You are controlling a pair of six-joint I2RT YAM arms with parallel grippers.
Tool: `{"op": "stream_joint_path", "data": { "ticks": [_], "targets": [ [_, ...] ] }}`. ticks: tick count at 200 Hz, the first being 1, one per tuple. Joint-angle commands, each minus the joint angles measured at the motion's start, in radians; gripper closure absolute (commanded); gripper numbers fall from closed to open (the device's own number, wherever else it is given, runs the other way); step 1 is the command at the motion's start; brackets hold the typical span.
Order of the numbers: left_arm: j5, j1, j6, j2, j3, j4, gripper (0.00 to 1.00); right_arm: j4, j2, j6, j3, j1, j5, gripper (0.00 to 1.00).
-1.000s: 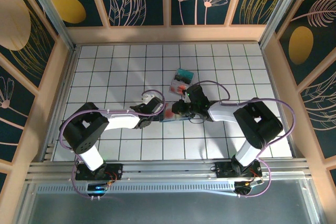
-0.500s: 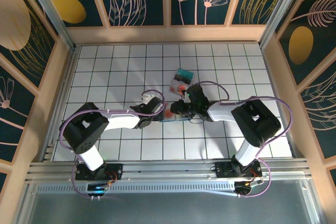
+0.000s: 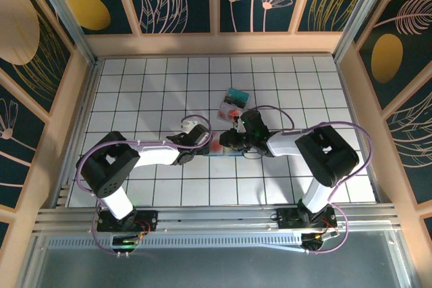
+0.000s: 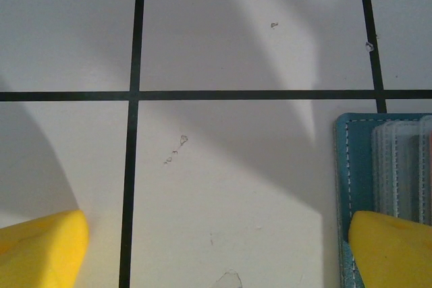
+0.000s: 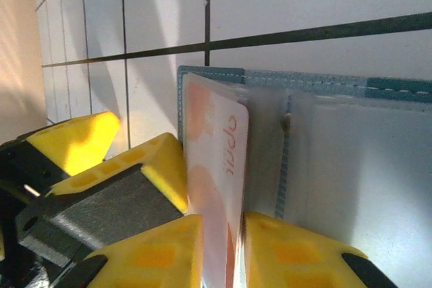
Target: Take the credit cards out of the card holder
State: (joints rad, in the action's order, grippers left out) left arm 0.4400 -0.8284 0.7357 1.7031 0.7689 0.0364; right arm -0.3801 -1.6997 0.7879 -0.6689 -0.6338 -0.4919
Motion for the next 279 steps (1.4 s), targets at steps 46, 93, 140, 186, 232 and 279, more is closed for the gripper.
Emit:
{"op": "stream_joint_path", "data": {
  "ticks": [46, 93, 140, 186, 232, 279],
  "targets": [
    [-0.025, -0.008, 0.004, 0.017, 0.007, 0.062, 0.01, -0.166, 0.066, 0.05, 0.056, 0.024, -0.112, 0.78],
    [-0.031, -0.008, 0.0, 0.026, 0.013, 0.058, 0.01, -0.167, 0.065, 0.05, 0.067, 0.035, -0.108, 0.78],
    [-0.043, -0.009, 0.0, 0.022, 0.011, 0.05, 0.01, -0.185, 0.006, 0.061, 0.053, 0.025, -0.104, 0.77],
    [-0.048, -0.009, 0.01, 0.017, 0.001, 0.046, 0.01, -0.216, -0.047, 0.069, 0.018, 0.015, -0.112, 0.73],
    [-0.033, -0.009, 0.016, 0.016, 0.0, 0.06, 0.01, -0.245, -0.036, 0.076, 0.047, 0.028, -0.119, 0.8],
    [-0.018, -0.009, 0.02, 0.016, 0.001, 0.077, 0.01, -0.359, -0.003, 0.123, 0.107, 0.055, -0.167, 0.82]
  ]
}}
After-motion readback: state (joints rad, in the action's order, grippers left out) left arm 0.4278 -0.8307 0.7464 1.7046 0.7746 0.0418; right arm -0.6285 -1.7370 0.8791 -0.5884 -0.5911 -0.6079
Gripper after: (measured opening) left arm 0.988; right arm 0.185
